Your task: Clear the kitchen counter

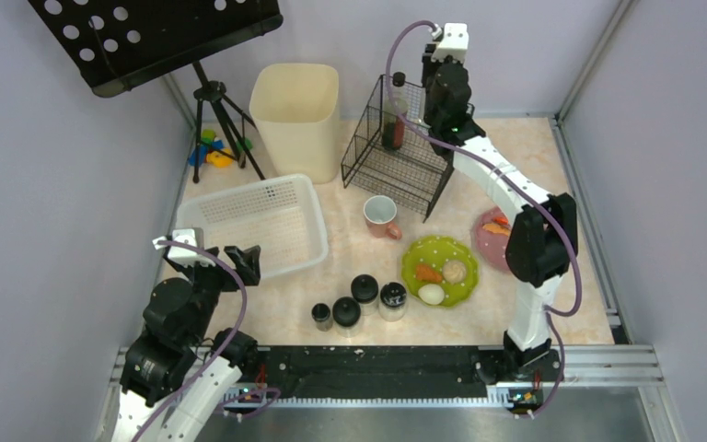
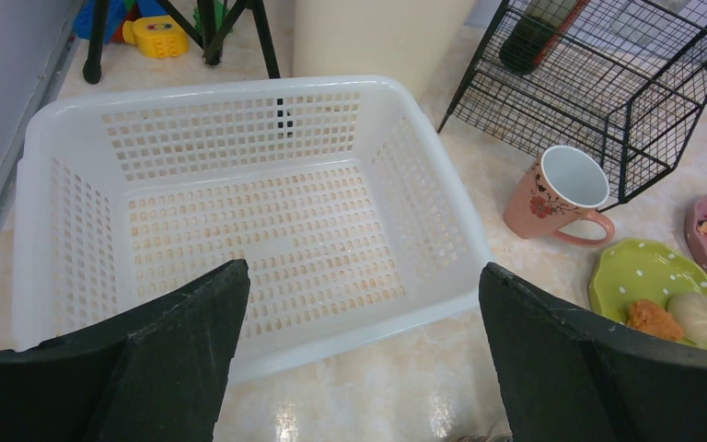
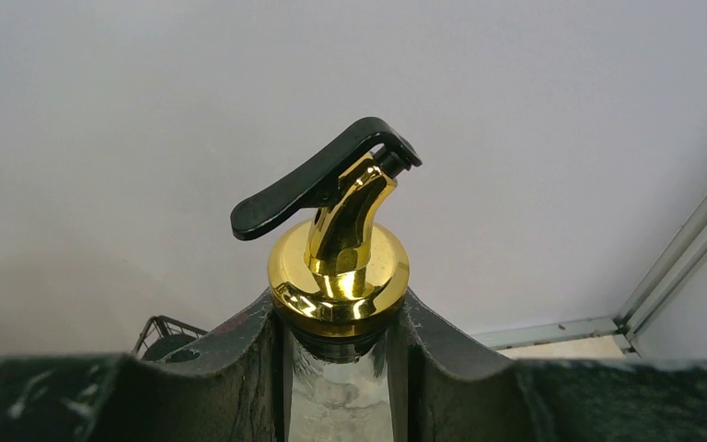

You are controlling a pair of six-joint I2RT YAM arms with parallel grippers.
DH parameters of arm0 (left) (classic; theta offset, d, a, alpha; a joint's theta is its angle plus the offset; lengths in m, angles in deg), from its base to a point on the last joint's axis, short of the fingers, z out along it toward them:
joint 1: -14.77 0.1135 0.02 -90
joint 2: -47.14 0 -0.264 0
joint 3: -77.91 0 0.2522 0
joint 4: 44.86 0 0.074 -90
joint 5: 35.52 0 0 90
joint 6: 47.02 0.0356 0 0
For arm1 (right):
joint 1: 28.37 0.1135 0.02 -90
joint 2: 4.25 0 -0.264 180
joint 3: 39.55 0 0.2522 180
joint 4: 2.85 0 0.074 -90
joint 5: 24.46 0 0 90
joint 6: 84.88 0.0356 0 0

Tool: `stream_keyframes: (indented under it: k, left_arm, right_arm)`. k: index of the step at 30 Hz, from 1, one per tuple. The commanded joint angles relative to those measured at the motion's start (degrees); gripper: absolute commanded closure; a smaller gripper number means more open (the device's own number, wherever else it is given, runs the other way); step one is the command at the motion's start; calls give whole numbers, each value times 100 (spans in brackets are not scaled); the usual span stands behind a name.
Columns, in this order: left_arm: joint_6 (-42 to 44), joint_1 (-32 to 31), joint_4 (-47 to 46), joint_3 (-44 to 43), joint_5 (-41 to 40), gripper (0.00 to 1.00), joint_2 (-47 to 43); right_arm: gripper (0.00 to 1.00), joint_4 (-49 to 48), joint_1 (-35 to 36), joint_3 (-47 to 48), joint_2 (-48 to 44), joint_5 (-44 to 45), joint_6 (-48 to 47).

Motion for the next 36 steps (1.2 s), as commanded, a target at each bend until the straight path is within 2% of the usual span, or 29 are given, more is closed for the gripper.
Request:
stream_keyframes:
  k: [1,23,33,36]
  left_arm:
    - [52,-3,-304,37,-13,1,-16]
    - [54,0,-321,41,50,1,-3]
    - [54,-1,-332,54,59,1,-30]
    - [54,4,-332,56,60,1,-26]
  right_arm:
    - [100,-684,-24,358,12,28,103]
    - [100,-984,-168,-1006,153,377,721]
    - [100,-1019,-163,-1259,241,456,1094]
    - [91,-989,-170,-1295,245,476,1156]
